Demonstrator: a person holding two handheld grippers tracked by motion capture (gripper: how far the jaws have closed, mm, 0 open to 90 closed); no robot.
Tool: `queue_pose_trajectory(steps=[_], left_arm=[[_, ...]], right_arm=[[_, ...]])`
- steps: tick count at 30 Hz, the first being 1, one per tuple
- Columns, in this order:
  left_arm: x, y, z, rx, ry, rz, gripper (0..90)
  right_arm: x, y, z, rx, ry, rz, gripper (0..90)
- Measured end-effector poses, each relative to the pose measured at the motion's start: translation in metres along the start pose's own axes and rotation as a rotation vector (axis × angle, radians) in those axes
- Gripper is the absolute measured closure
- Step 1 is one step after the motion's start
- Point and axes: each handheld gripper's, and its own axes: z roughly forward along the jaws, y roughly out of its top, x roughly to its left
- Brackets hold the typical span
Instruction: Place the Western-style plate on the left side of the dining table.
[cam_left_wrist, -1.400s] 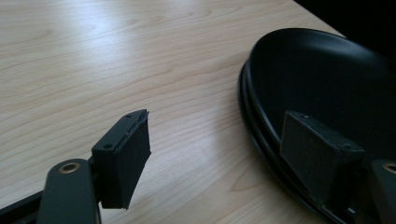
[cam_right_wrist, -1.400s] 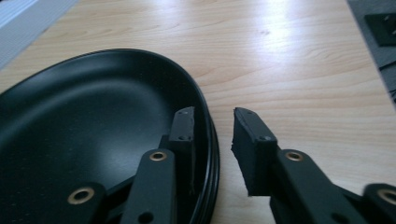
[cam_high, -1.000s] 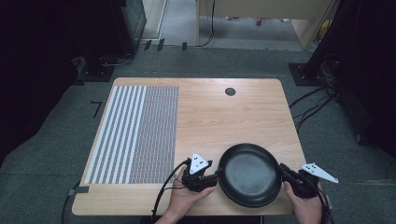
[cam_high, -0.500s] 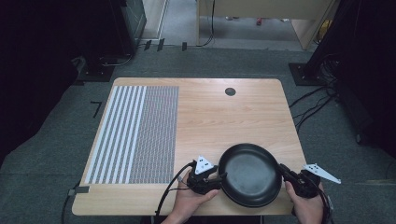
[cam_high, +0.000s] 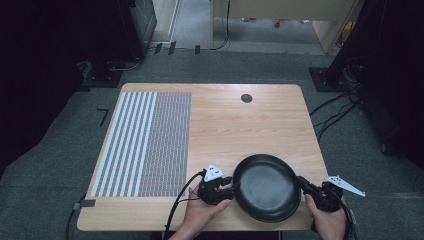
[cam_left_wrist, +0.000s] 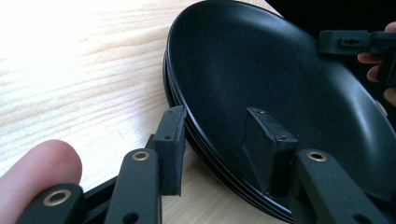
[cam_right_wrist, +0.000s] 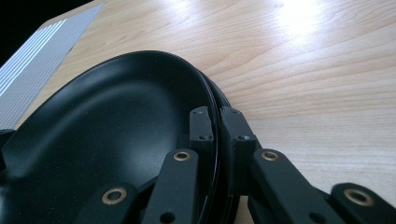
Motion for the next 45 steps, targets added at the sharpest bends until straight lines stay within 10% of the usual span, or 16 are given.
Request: queue_pose_trajectory(steps=[45], left_arm=[[0.008,0.007,-0.028,0.046,-0.016,-0.064,65.5]], right_arm=[[0.014,-0.007,0.009,0.04,0.077,0.014,84.4]])
